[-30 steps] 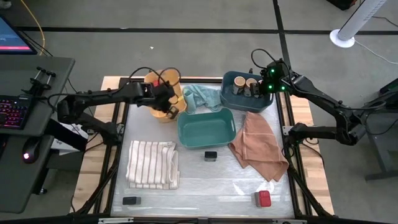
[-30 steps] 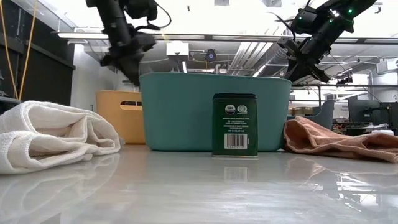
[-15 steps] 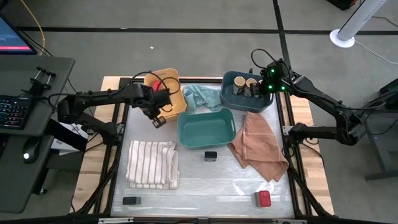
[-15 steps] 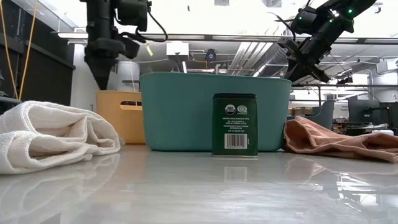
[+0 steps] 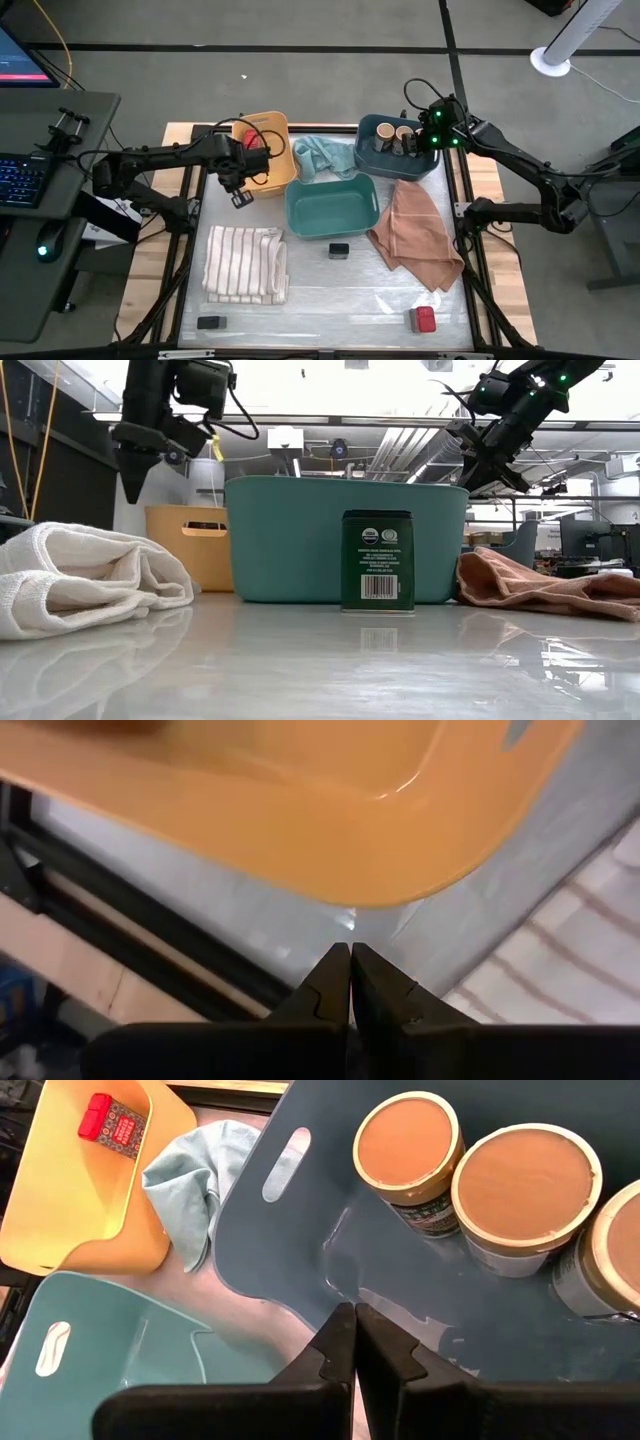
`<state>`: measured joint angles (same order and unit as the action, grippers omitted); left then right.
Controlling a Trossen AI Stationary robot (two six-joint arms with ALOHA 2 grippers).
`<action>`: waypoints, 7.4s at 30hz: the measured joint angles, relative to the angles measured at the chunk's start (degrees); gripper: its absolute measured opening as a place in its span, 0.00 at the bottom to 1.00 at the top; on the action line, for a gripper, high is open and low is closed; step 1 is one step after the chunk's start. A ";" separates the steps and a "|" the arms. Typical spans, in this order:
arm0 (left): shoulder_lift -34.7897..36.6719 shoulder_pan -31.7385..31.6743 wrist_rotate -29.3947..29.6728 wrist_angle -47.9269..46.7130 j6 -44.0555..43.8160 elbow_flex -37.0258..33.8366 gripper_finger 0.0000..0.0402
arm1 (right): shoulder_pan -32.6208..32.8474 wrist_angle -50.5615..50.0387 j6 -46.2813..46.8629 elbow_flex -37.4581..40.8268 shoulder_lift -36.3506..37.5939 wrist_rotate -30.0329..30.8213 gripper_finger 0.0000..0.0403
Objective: Sort spices by type
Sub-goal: Adjust the yellow bin on the table, then put the red seasoning can into the yellow bin
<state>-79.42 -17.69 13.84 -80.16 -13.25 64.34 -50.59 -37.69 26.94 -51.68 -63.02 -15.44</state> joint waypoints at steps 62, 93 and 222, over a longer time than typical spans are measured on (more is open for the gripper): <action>2.93 -5.60 4.91 9.40 1.41 2.88 0.00 | 0.00 -0.64 -1.89 0.00 0.29 0.00 0.00; 37.95 23.55 4.69 57.34 -27.04 -18.75 0.00 | 45.69 34.43 24.75 0.00 8.24 -13.74 0.15; 47.93 31.31 1.76 57.31 -21.06 -18.95 0.00 | 101.20 -19.78 105.53 -20.52 -39.36 6.69 0.91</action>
<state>-31.48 13.63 15.59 -22.85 -34.30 45.39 50.61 -57.47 132.47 -72.20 -102.39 -8.75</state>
